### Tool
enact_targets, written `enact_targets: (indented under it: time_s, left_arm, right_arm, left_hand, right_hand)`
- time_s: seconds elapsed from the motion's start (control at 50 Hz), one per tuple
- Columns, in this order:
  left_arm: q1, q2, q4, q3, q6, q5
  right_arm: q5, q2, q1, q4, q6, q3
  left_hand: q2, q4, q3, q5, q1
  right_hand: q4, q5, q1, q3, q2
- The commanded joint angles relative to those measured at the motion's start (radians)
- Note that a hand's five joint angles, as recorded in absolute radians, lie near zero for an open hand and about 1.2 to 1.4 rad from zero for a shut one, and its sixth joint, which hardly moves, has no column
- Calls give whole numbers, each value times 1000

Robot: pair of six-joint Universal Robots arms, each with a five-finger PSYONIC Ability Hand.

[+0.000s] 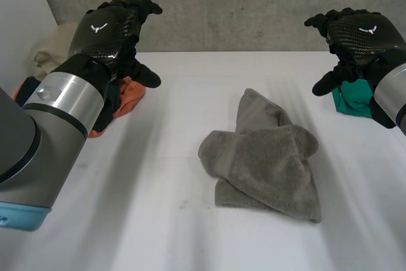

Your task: Fold the laundry.

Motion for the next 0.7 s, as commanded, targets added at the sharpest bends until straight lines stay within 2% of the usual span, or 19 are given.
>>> enact_targets:
  time_s: [0.02,0.2,0.28,0.4,0.52,0.64,0.7]
  left_arm:
    - [-1,1,-5,0,0,2]
    - [-5,-4,-8,-3,-2,3]
    - [-31,-24,-8,-6,-2,21]
    - [-119,-146,-5,5,29,51]
    - [-217,-295,2,37,181,52]
    - [-295,-427,0,94,305,52]
    - [-310,-507,0,129,331,52]
  right_arm:
    - [0,1,-1,0,1,2]
    - [0,1,-3,11,-4,-12]
    - [0,2,-4,48,-24,-32]
    - [1,16,-15,164,-223,-57]
    - [9,82,-44,201,-401,0]
    - [-11,133,-76,180,-441,84]
    - [-71,165,-102,143,-439,123]
  left_hand:
    - [-127,-133,-127,-173,-132]
    - [-130,-136,-130,-176,-135]
    - [-118,-124,-118,-164,-123]
    - [-107,-112,-106,-152,-111]
    - [-104,-109,-103,-149,-108]
    - [-83,-89,-83,-129,-88]
    - [-77,-83,-77,-123,-82]
  right_hand:
    - [-128,-171,-113,-129,-125]
    - [-128,-171,-113,-129,-125]
    - [-128,-171,-113,-129,-125]
    - [-128,-171,-113,-129,-125]
    - [-128,-171,-113,-129,-125]
    - [-128,-171,-113,-129,-125]
    - [-128,-171,-113,-129,-125]
